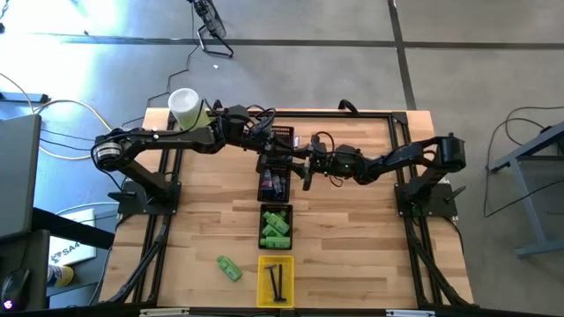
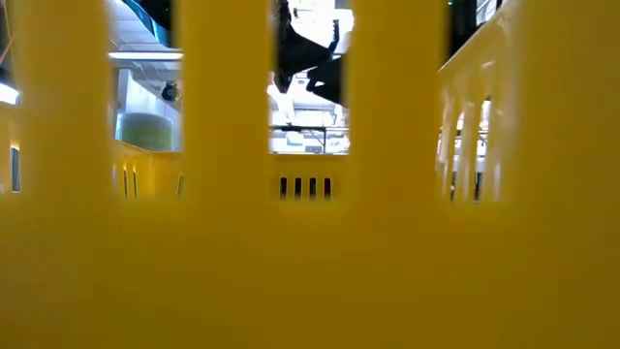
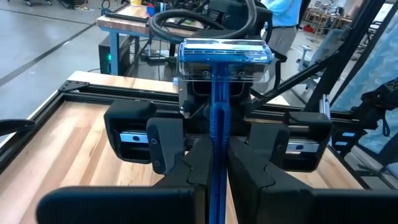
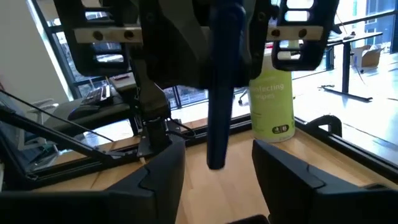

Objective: Pick & Place Travel size toiletries
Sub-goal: Put the blue razor into the yellow bin

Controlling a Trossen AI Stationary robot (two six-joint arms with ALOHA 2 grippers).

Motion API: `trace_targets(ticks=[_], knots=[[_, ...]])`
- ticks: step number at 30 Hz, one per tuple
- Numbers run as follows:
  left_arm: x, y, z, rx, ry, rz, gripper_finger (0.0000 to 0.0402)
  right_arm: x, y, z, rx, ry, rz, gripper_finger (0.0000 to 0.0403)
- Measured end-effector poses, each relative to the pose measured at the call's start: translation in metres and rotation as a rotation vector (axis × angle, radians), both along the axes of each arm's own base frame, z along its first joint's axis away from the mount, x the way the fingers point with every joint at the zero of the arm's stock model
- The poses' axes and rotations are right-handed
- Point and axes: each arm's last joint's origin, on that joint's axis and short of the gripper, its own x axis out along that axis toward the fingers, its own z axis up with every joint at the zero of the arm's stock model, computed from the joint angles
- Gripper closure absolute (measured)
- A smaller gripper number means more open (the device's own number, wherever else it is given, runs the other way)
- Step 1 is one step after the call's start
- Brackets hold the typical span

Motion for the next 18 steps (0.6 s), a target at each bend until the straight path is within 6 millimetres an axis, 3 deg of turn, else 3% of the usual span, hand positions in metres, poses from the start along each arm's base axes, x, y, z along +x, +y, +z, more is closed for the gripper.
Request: trace_targets(ticks=[7, 18], knots=[[0.0, 0.0, -0.0004, -0.001, 0.004, 0.0, 0.0374, 0.0044, -0.0007, 0.0037, -0.029, -0.011, -0.004, 0.0249], [-0.0002, -0.0001, -0.0009, -0.003, 0.01, 0.0, 0.0374, 0.0044, -0.0006, 0.0035, -0.029, -0.009, -0.002, 0.0365]])
